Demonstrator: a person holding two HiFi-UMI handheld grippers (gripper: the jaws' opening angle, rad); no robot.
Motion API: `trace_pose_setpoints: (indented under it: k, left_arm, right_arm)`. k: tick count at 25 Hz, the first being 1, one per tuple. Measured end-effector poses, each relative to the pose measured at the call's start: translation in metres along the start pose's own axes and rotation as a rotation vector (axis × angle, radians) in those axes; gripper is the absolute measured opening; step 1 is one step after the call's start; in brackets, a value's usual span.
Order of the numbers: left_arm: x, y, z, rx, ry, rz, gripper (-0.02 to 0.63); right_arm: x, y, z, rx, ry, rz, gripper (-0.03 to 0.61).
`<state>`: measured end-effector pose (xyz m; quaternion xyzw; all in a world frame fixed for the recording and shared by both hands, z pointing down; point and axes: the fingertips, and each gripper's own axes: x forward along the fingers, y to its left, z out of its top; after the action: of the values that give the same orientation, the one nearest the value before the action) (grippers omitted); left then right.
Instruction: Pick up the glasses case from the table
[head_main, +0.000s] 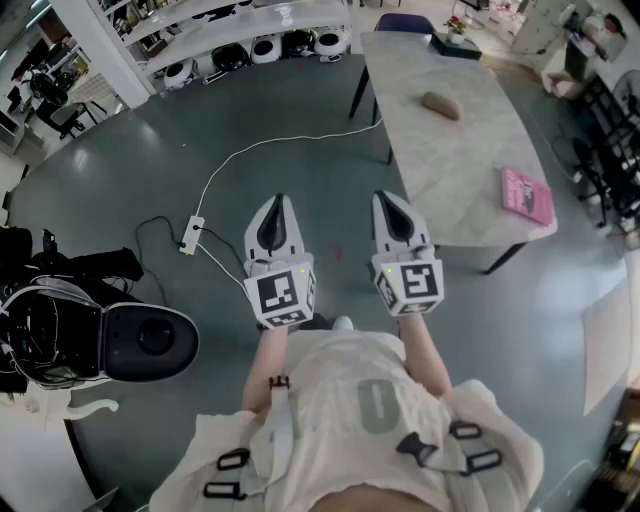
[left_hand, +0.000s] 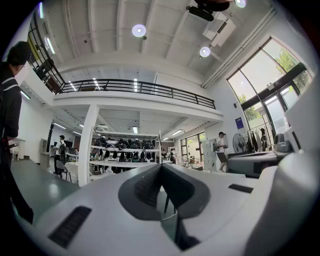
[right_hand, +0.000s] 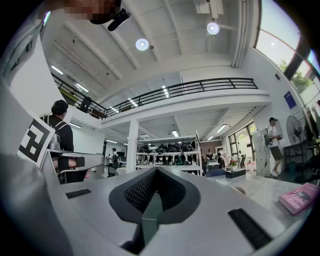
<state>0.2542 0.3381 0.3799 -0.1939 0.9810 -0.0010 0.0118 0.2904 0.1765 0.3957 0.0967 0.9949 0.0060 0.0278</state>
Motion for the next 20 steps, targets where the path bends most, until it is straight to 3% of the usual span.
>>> trace_pose_setpoints:
  k: [3, 12, 20]
  left_arm:
    - [-0.002, 0.002, 0.0, 0.046, 0.008, -0.004, 0.003]
    - [-0.009, 0.004, 0.001, 0.054, 0.026, 0.011, 0.003]
    - [0.009, 0.023, -0.009, 0.047, 0.046, 0.051, 0.003]
  right_arm:
    - [-0.002, -0.001, 0.002, 0.006, 0.006, 0.001, 0.002]
    - [-0.004, 0.003, 0.0, 0.026, 0.018, 0.026, 0.002]
    - [0.014, -0.012, -0.014, 0.15, 0.005, 0.036, 0.002]
